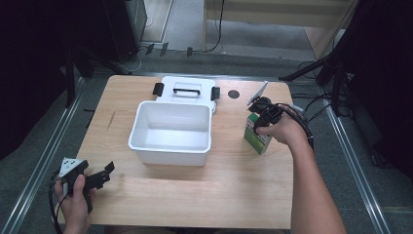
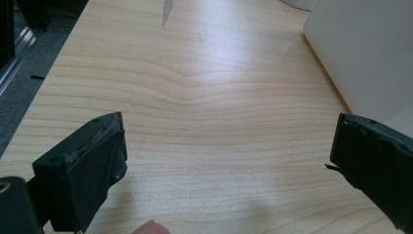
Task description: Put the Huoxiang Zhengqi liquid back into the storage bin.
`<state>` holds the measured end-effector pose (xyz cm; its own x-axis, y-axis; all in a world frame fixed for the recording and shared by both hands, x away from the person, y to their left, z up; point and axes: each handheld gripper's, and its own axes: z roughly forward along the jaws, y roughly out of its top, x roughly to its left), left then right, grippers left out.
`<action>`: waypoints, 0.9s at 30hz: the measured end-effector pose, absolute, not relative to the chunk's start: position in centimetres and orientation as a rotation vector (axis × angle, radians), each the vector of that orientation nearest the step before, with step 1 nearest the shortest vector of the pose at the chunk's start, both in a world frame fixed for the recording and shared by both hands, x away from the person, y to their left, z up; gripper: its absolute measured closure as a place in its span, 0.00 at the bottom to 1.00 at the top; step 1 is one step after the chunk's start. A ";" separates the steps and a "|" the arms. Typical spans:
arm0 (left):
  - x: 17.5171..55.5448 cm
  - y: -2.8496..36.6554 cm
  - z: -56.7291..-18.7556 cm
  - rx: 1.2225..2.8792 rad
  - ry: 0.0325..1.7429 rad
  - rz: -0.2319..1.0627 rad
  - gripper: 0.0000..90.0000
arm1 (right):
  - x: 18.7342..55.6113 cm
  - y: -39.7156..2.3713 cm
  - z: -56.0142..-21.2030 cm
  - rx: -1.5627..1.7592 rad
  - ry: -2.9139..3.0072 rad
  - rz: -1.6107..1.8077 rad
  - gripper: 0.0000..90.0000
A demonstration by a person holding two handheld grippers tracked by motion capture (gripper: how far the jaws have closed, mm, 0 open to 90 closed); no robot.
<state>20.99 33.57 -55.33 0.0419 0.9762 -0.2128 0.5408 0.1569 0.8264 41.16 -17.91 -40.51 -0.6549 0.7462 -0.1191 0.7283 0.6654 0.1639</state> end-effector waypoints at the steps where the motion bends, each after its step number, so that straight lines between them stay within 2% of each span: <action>1: 21.0 33.6 -55.3 1.493 1.609 0.664 0.01 | 41.0 -17.8 -40.5 1.182 2.716 0.145 0.72; 20: 21.1 33.5 -55.3 1.496 1.608 0.665 0.01 | 37.5 -15.5 -36.1 0.261 2.951 0.272 0.72; 27: 21.1 33.5 -55.3 1.496 1.608 0.663 0.01 | 36.7 -14.4 -34.1 0.072 2.974 0.320 0.72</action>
<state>21.06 33.53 -55.33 0.0446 0.9763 -0.2119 0.5429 0.1544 0.8255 36.73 -14.44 -34.06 -0.9877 0.0634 -0.1431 0.0315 0.9761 0.2152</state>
